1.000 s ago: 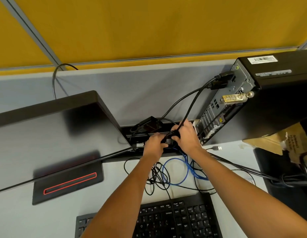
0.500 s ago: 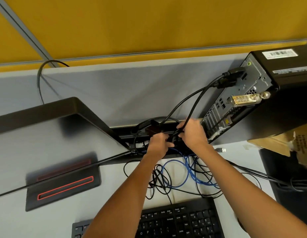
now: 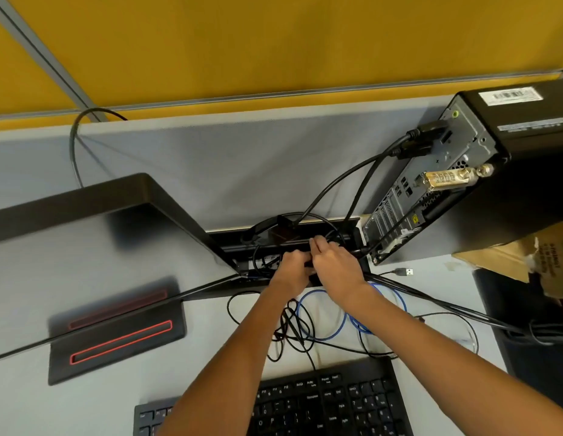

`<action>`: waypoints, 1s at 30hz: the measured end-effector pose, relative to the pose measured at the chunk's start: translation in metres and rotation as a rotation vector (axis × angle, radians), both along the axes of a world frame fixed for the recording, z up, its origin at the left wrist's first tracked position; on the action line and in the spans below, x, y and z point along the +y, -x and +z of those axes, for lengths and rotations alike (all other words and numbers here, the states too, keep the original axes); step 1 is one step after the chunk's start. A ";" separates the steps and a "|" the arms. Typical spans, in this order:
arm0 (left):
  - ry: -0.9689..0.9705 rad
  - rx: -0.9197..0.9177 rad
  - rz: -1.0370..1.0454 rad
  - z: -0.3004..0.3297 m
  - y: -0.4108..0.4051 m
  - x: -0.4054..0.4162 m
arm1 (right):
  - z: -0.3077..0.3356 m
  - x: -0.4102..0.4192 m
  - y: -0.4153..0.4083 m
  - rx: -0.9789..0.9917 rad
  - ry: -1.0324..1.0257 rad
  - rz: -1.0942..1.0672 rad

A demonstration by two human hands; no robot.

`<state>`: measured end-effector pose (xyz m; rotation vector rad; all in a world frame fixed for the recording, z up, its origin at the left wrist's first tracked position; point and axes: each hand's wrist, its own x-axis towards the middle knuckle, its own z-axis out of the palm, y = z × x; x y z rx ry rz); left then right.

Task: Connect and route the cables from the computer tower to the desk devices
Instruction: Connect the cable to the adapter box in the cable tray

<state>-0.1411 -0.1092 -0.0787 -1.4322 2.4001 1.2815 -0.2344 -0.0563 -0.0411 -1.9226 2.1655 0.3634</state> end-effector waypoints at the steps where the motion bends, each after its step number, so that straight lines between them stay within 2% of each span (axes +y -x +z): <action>1: 0.064 -0.023 -0.003 0.004 -0.009 0.001 | 0.003 -0.005 -0.003 0.048 -0.012 0.010; 5: 0.519 -0.143 0.239 0.015 -0.042 0.014 | 0.011 -0.022 -0.013 0.225 -0.078 0.137; 7: 0.515 -0.182 0.348 0.015 -0.049 0.015 | 0.012 -0.032 -0.013 0.251 -0.115 0.193; 8: 0.452 -0.178 0.383 0.013 -0.051 0.014 | 0.013 -0.037 -0.012 0.224 -0.129 0.191; 10: 0.338 -0.125 0.417 0.010 -0.053 0.009 | 0.019 -0.041 -0.007 0.171 -0.125 0.148; 15: 0.313 0.193 0.740 -0.005 -0.075 0.009 | 0.027 -0.042 0.017 0.019 -0.008 -0.025; 17: 0.295 0.147 0.799 0.000 -0.075 0.010 | 0.027 -0.042 0.018 -0.012 0.015 -0.017; 19: 0.255 0.114 0.799 0.006 -0.075 0.009 | 0.023 -0.042 0.013 0.016 -0.018 0.059; 22: 0.414 0.047 0.654 0.016 -0.071 0.005 | 0.018 -0.048 0.010 0.135 -0.104 0.211; 25: 0.113 0.070 0.468 0.012 -0.063 0.004 | 0.020 -0.052 0.011 0.225 -0.096 0.283; 30: -0.032 0.117 0.112 0.018 -0.059 0.000 | 0.011 -0.044 0.008 0.287 -0.040 0.287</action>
